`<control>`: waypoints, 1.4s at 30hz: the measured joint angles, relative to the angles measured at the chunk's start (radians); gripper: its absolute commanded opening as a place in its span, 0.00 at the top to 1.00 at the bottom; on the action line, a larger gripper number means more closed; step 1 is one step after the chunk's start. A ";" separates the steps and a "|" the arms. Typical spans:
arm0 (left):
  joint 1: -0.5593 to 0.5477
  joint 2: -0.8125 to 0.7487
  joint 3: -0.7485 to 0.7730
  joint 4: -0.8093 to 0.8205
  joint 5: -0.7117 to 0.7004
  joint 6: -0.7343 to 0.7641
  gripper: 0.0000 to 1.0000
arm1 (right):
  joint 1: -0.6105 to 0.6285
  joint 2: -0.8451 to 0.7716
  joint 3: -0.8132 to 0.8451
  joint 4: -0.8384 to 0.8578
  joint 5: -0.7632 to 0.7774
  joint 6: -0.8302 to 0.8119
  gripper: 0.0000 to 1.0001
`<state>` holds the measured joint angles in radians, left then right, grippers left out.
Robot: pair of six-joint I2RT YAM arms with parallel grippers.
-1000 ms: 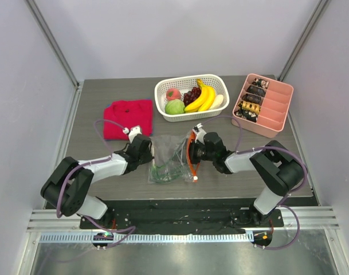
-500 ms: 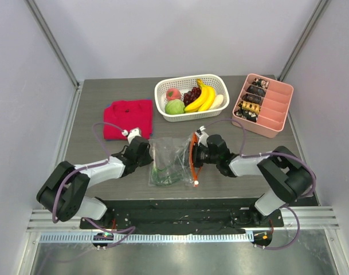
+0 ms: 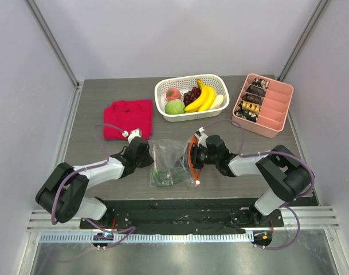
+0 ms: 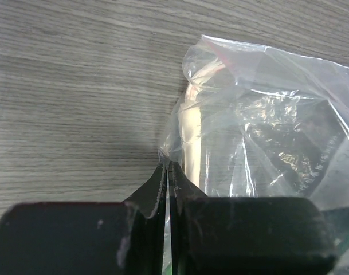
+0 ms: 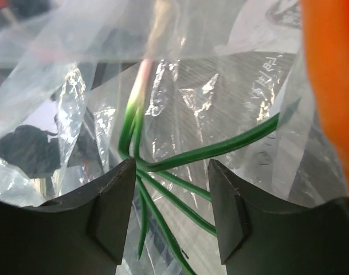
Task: Open the zip-top bag and remove the fake food
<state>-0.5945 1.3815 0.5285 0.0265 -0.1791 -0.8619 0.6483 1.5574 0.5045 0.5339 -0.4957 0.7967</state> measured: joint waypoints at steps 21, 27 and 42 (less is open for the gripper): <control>0.173 -0.384 -0.081 -0.026 0.103 -0.044 0.01 | -0.003 0.011 0.012 0.038 0.028 0.022 0.99; 0.264 -0.289 -0.141 0.177 0.271 -0.064 0.00 | -0.004 0.011 0.012 0.035 -0.002 0.013 0.99; 0.319 0.127 -0.182 0.820 0.576 -0.191 0.57 | -0.005 0.011 0.012 0.033 -0.051 -0.005 0.99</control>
<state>-0.2760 1.5082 0.3466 0.8463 0.3965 -1.0531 0.6437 1.5681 0.5163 0.5667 -0.5465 0.7921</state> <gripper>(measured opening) 0.633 0.047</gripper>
